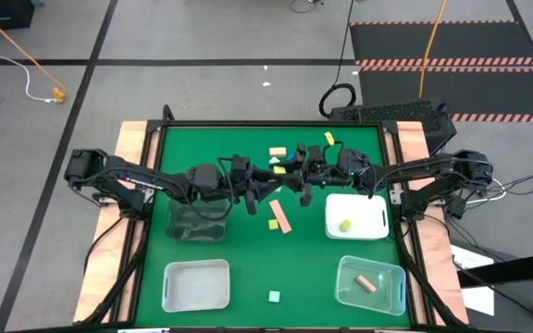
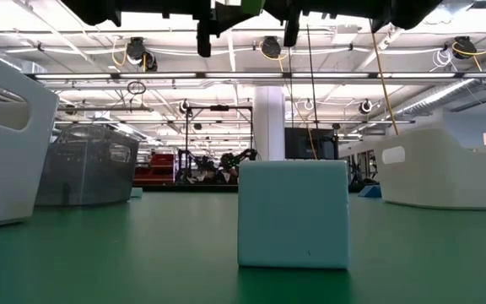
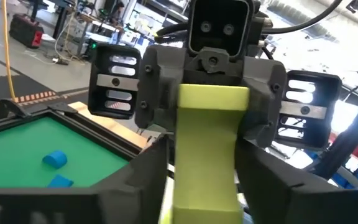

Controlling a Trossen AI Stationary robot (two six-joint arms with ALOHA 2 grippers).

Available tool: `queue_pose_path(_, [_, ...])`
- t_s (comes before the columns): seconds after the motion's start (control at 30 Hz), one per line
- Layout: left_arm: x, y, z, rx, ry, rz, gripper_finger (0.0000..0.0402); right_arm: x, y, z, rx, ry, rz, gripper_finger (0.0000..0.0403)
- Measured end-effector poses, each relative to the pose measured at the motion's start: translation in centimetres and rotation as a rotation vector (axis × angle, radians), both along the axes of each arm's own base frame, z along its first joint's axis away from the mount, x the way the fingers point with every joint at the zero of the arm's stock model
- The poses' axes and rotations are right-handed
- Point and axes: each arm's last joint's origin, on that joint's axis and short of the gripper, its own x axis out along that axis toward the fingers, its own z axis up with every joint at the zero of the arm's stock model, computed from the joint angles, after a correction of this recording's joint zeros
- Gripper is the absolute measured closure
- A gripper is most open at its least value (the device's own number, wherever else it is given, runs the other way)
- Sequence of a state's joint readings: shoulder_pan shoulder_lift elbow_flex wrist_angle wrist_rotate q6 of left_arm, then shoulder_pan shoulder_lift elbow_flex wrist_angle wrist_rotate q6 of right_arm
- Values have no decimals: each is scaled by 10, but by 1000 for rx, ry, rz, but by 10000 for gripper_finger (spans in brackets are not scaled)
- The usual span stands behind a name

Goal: Sort & place blocks by color
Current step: Put the top green block into the white bin

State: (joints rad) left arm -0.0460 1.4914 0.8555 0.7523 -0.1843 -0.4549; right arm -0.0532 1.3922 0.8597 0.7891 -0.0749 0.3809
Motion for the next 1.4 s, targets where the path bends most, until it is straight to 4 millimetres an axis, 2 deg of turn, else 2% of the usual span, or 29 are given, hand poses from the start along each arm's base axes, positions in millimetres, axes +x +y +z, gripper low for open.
queue_pose_path(0.13, [0,1,0,-3,0,24,159,0,-1,0,22,5,5,287])
queue_pose_path(0.27, [0,1,-1,-5,3,35,135,-2,-9,0,26,29,-16,287])
queue_pose_path(0.47, [-1,2,2,-27,-14,34,128,-13,-26,-2,36,142,-80,287])
queue_pose_path(0.8, [0,7,-2,-26,23,97,126,-49,-39,13,32,265,-155,287])
queue_pose_path(1.03, [0,11,-6,-23,65,112,127,-79,-30,14,135,431,-119,287])
queue_pose_path(1.4, [0,24,-9,-26,97,151,127,-120,7,-4,347,799,16,287])
